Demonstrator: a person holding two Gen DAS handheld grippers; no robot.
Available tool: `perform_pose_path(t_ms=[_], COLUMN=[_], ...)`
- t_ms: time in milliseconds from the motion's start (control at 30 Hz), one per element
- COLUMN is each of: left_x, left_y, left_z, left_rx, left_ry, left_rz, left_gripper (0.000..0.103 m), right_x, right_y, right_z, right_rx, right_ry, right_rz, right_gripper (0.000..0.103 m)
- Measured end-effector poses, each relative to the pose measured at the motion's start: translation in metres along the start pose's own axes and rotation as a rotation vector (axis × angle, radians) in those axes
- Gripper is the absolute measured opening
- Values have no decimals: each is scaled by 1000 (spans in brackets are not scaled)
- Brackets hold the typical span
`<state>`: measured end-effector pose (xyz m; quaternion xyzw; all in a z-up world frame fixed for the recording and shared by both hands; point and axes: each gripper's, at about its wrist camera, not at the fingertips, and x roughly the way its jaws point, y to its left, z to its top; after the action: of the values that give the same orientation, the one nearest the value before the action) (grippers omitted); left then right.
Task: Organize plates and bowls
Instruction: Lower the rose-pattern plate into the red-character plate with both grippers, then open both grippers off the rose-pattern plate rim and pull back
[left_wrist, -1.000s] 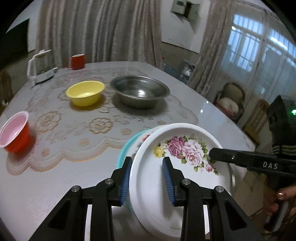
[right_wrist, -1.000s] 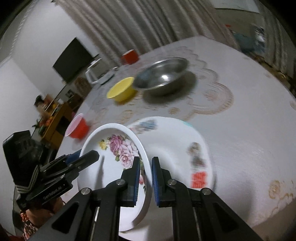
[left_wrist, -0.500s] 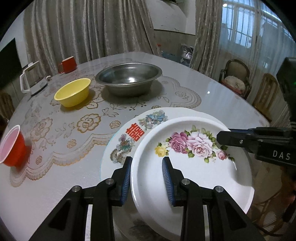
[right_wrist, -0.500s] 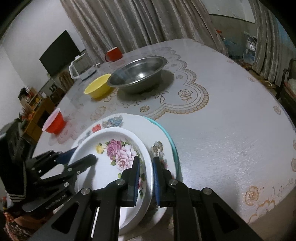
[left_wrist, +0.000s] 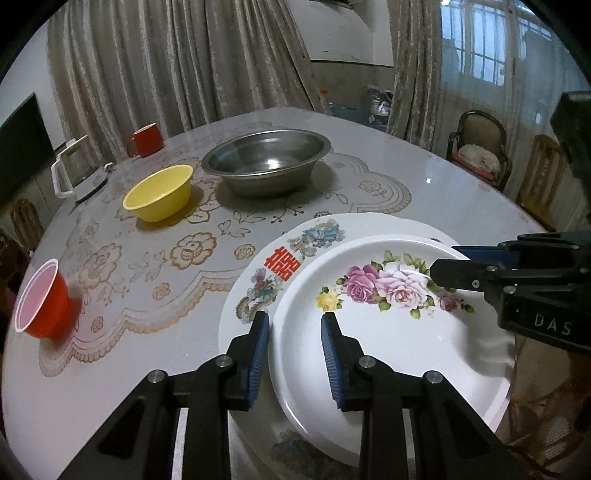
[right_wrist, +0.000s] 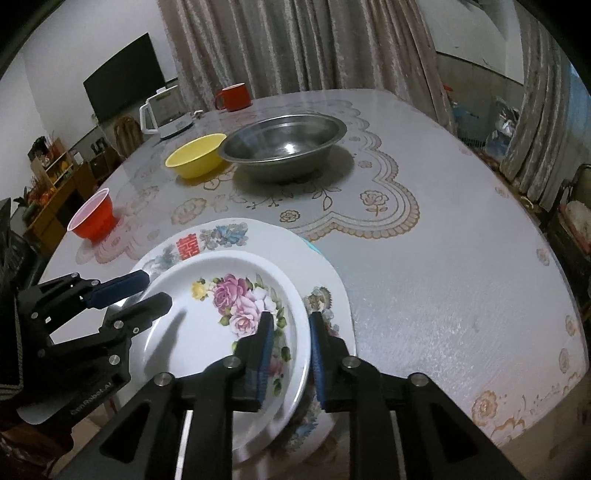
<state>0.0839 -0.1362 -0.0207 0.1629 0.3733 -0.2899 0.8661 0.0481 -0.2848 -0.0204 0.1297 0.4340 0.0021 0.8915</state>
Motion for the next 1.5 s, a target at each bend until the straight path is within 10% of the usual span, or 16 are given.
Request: perform_pose_path(t_ms=[1100, 1500], left_x=[-23, -30], left_y=[10, 17], left_z=[-19, -15], left_rx=[-109, -151], left_ry=[-3, -5], left_rz=[-55, -68], left_gripper=[30, 59], right_x=[-13, -13], right_y=[12, 11], right_z=[-12, -9], right_rx=[-23, -2], right_ry=[2, 5], right_rz=[-58, -55], right_gripper=[30, 31])
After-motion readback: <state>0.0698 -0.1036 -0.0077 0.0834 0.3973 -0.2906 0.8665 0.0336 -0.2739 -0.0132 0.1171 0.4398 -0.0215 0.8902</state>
